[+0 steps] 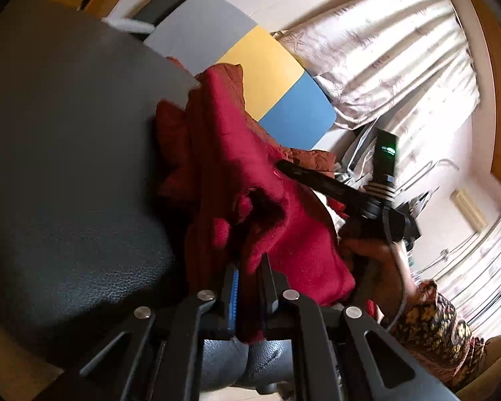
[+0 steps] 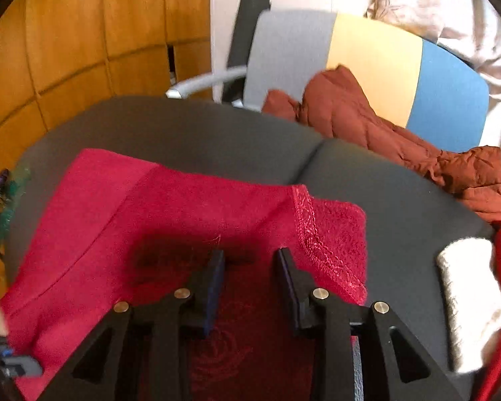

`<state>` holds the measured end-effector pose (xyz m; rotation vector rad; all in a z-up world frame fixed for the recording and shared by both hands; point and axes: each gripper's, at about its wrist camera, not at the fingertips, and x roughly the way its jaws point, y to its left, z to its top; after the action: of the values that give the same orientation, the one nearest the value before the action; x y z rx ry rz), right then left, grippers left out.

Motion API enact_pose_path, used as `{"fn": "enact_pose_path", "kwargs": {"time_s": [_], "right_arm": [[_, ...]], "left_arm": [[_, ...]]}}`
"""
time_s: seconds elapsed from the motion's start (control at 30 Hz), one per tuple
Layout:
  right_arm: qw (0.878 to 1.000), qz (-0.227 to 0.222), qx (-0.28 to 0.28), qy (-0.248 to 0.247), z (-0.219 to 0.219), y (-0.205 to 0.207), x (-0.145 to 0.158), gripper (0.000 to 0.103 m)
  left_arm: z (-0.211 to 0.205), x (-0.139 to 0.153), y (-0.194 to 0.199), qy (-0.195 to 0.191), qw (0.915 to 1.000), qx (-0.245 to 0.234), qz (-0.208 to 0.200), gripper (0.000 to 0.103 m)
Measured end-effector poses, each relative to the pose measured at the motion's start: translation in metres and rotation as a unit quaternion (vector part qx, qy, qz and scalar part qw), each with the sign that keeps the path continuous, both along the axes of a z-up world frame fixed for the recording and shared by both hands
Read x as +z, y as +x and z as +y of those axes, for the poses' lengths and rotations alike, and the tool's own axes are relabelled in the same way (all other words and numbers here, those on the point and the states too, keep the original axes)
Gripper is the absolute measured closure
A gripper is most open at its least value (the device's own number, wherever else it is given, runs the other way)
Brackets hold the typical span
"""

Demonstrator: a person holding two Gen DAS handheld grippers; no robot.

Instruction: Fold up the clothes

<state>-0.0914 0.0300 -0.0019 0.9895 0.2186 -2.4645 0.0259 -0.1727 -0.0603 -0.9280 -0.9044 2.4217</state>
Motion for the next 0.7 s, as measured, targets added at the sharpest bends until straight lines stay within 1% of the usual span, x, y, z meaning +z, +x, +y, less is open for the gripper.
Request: {"fn": "enact_pose_path", "kwargs": {"time_s": [0.07, 0.1, 0.17, 0.23, 0.3, 0.33, 0.37, 0.43, 0.47, 0.5, 0.53, 0.57, 0.6, 0.63, 0.7], "right_arm": [[0.998, 0.012, -0.019, -0.066, 0.027, 0.023, 0.015, 0.065], [0.996, 0.018, -0.028, -0.086, 0.039, 0.034, 0.021, 0.065], [0.993, 0.025, -0.04, -0.106, 0.056, 0.053, 0.026, 0.065], [0.993, 0.026, -0.044, -0.11, 0.065, 0.07, 0.025, 0.065], [0.993, 0.021, -0.041, -0.106, 0.065, 0.078, 0.02, 0.065], [0.994, 0.02, -0.037, -0.101, 0.06, 0.077, 0.018, 0.065], [0.995, 0.022, -0.033, -0.09, 0.054, 0.076, 0.015, 0.065], [0.997, 0.025, -0.022, -0.065, 0.041, 0.073, 0.01, 0.065], [0.998, 0.027, -0.016, -0.053, 0.034, 0.072, 0.008, 0.064], [0.999, 0.029, -0.011, -0.04, 0.028, 0.071, 0.005, 0.063], [0.999, 0.035, -0.003, -0.012, 0.018, 0.073, 0.001, 0.06], [0.999, 0.043, 0.008, 0.013, 0.012, 0.078, -0.004, 0.057], [0.998, 0.051, 0.019, 0.033, 0.006, 0.084, -0.007, 0.056], [0.997, 0.055, 0.025, 0.04, 0.003, 0.088, -0.011, 0.055], [0.997, 0.063, 0.035, 0.042, 0.0, 0.093, -0.018, 0.055]], "left_arm": [[-0.006, 0.021, 0.011, -0.013, 0.9992, 0.019, 0.031, 0.094], [-0.012, 0.032, 0.017, -0.019, 0.9981, 0.031, 0.05, 0.094], [-0.016, 0.058, 0.022, -0.034, 0.994, 0.051, 0.091, 0.093], [-0.01, 0.08, 0.007, -0.056, 0.9915, 0.037, 0.111, 0.092], [0.006, 0.09, -0.02, -0.085, 0.9907, 0.011, 0.106, 0.092], [0.021, 0.091, -0.041, -0.116, 0.9889, -0.005, 0.093, 0.092], [0.032, 0.092, -0.06, -0.136, 0.9872, -0.014, 0.083, 0.092], [0.045, 0.077, -0.094, -0.188, 0.9809, -0.029, 0.039, 0.092], [0.052, 0.071, -0.103, -0.208, 0.9774, -0.032, 0.021, 0.092], [0.055, 0.064, -0.113, -0.23, 0.9726, -0.033, 0.001, 0.092], [0.052, 0.052, -0.116, -0.254, 0.9668, -0.026, -0.018, 0.094], [0.046, 0.044, -0.114, -0.256, 0.9661, -0.024, -0.02, 0.101], [0.04, 0.037, -0.112, -0.257, 0.966, -0.021, -0.022, 0.101], [0.033, 0.033, -0.109, -0.25, 0.968, -0.018, -0.01, 0.101], [0.026, 0.029, -0.101, -0.261, 0.9651, -0.015, 0.005, 0.101]]}}
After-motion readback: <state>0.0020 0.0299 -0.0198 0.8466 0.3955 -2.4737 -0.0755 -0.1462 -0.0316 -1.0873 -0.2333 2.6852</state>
